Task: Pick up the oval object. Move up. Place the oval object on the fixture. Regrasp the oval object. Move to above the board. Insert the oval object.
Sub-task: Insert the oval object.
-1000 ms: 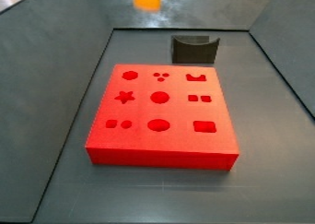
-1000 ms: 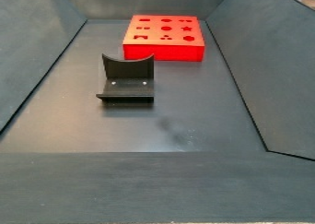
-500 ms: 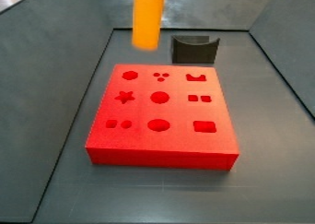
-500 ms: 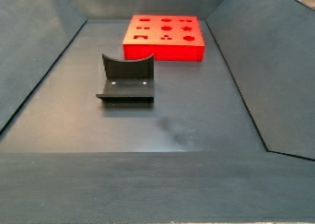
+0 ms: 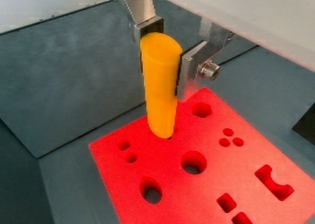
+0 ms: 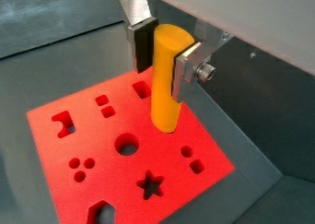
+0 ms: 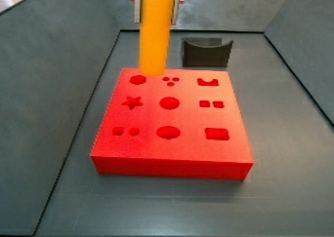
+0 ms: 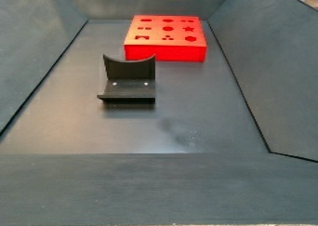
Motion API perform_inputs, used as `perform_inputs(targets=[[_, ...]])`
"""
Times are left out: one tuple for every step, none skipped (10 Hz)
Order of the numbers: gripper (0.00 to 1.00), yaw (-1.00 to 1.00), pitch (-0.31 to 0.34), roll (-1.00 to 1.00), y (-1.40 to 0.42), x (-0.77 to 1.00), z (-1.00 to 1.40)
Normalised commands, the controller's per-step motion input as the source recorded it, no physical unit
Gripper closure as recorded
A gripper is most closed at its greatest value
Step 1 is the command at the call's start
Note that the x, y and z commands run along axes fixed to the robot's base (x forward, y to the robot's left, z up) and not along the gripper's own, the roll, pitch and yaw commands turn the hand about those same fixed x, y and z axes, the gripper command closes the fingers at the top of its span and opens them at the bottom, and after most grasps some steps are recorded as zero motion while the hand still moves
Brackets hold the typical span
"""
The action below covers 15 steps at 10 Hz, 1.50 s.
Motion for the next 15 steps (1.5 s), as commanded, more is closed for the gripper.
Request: perform_inputs(targets=[[1.00,0.00,-0.007,0.00,0.00,0.00,0.00],[1.00,0.00,0.000,0.00,-0.02,0.00,-0.04],[1.00,0.05,0.000,0.00,0.10,0.00,-0.01],[1.00,0.00,0.000,0.00,0.00,0.00,-0.11],[1.00,0.17,0.063,0.10,-0.12,0.19,-0.64],[1.00,0.19,0.040,0.07,-0.16,0.17,-0.75],[1.00,0.00,0.000,0.09,-0.47,0.45,-0.61],[1.00,-0.15,0.000,0.05,-0.47,0.49,-0.51],[1.00,-0.35,0.000,0.00,-0.13,0.37,0.00],[1.00,0.00,0.000,0.00,0.00,0.00,-0.03],[1.00,0.00,0.080,0.00,0.00,0.49,-0.61],[1.00,0.00,0.059,0.00,-0.09,0.57,-0.61],[1.00,0.00,0.000,-0.01,-0.11,0.15,-0.17],[1.00,0.00,0.000,0.02,0.00,0.00,0.00],[1.00,0.00,0.000,0.00,-0.09,0.00,-0.02]])
